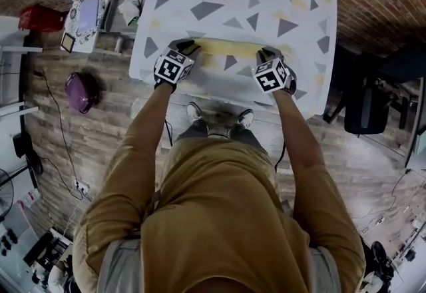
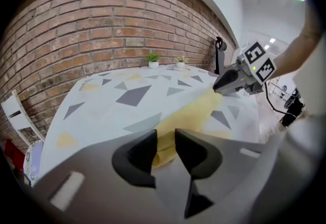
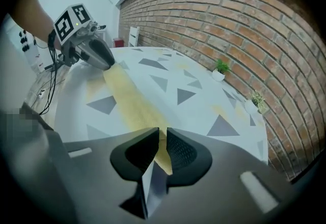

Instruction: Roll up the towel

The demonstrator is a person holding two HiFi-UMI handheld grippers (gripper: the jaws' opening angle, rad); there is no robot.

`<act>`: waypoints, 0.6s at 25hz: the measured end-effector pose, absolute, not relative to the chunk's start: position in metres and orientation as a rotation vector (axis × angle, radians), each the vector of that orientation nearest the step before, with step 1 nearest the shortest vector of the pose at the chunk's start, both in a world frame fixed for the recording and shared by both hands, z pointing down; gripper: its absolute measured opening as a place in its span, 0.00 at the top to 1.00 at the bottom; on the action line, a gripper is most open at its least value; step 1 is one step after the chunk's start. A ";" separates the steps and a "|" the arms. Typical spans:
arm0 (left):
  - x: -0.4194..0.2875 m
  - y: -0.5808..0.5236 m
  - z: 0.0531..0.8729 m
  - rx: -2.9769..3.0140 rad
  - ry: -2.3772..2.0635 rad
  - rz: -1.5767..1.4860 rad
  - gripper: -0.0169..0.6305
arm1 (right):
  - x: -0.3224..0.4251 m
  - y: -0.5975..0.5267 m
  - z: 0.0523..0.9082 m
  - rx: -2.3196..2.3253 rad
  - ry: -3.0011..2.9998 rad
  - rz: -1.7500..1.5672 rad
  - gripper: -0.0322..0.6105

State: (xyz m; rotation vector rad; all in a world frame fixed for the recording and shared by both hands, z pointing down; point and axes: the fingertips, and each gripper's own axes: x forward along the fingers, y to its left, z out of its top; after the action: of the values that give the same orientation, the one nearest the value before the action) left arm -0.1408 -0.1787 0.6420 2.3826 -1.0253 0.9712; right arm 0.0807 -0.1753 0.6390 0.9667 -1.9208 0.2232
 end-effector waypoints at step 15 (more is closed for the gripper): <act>-0.144 -0.180 0.644 2.444 -1.023 0.967 0.73 | 0.103 -0.173 0.639 1.065 -1.927 0.309 0.88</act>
State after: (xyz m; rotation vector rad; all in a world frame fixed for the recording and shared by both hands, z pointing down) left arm -0.1438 -0.1803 0.6445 2.4443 -1.0230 0.9674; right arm 0.1026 -0.1730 0.6391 1.0651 -1.9267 0.3087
